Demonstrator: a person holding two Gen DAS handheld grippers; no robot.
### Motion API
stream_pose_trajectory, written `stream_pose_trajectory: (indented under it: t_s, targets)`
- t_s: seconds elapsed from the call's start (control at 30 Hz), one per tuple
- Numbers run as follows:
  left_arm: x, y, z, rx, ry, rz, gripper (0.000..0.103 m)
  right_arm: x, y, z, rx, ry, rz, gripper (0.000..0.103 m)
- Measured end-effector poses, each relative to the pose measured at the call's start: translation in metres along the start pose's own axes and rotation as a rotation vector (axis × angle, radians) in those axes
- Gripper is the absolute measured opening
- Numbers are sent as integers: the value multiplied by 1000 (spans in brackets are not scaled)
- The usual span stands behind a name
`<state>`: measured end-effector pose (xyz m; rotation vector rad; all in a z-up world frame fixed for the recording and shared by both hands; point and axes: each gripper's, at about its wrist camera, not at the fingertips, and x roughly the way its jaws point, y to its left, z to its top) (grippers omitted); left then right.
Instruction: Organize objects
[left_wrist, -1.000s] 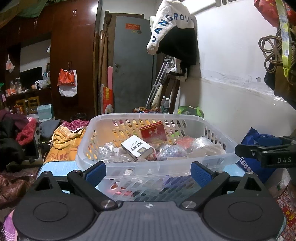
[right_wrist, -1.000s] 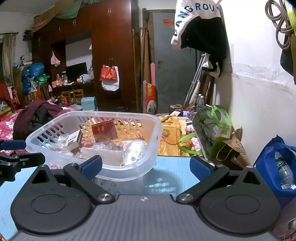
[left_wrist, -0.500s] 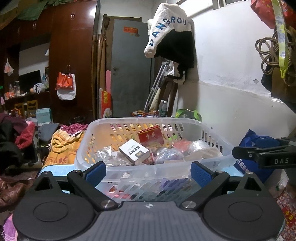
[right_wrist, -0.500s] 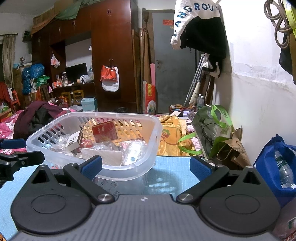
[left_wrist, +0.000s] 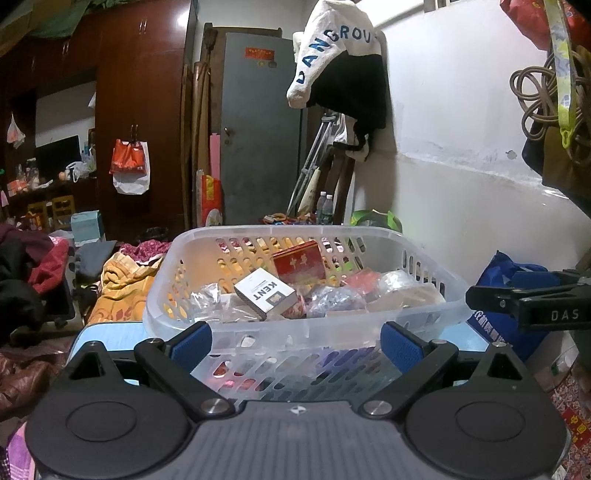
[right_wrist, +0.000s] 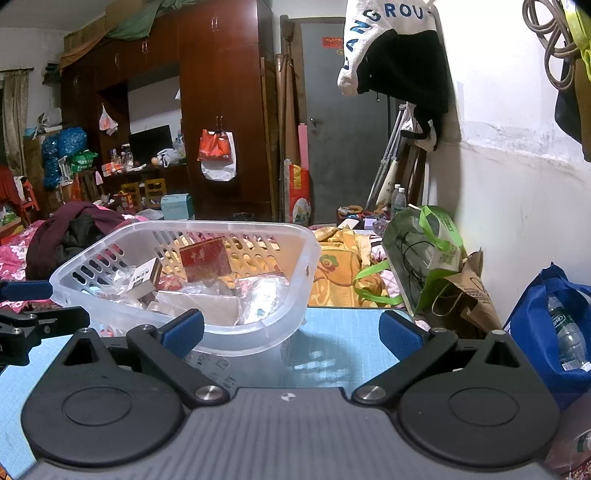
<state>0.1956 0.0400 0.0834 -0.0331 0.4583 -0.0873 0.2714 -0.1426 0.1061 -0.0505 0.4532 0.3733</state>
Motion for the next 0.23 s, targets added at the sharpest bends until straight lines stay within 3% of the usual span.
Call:
stream_pose_trajectory:
  t_s: [0.23]
  targets:
    - [-3, -1, -2, 4, -14, 1, 99, 1, -1, -1, 3, 3, -1, 103]
